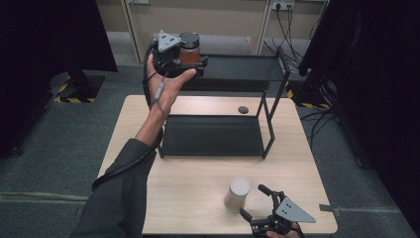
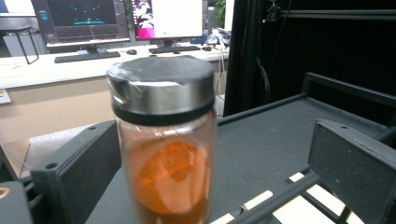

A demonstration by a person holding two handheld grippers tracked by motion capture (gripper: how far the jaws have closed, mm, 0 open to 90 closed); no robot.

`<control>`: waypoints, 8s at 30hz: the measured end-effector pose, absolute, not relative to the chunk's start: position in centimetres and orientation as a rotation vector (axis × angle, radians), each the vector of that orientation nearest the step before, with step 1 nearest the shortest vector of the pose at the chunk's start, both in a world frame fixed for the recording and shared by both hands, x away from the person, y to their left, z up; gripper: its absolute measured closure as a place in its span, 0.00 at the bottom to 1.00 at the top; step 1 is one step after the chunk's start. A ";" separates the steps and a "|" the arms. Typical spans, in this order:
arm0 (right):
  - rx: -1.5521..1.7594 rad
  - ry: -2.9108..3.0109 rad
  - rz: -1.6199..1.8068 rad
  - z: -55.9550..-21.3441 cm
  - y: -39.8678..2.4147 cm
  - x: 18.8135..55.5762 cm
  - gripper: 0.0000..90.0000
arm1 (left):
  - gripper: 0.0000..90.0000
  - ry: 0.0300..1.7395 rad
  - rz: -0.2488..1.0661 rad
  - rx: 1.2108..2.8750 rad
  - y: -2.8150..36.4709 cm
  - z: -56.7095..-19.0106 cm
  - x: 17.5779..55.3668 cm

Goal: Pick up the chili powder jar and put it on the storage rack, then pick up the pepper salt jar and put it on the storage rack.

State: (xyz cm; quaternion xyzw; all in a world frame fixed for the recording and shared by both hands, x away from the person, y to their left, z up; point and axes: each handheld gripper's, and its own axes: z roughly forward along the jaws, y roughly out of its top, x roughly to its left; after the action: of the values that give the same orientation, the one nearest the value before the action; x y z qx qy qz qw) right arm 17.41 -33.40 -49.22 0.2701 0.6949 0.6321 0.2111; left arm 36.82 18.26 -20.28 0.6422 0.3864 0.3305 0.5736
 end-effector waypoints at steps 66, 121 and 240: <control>0.753 1.926 1.754 -49.3 -33.2 17.4 0.00 | 0.03 0.602 0.531 1.500 21.8 -32.6 26.9; 0.751 1.915 1.758 -49.4 -33.1 17.3 0.00 | 0.02 0.522 0.427 1.574 23.1 -45.7 21.1; 0.739 2.014 1.633 -45.5 -29.8 19.5 0.39 | 0.03 0.545 0.417 1.534 23.6 -52.2 19.4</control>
State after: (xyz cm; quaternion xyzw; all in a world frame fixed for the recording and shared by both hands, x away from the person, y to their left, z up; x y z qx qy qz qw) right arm 19.52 -29.76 -45.50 0.2675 0.7285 0.5907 0.2210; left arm 19.37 23.63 -52.18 0.6797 0.2417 0.1850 0.6674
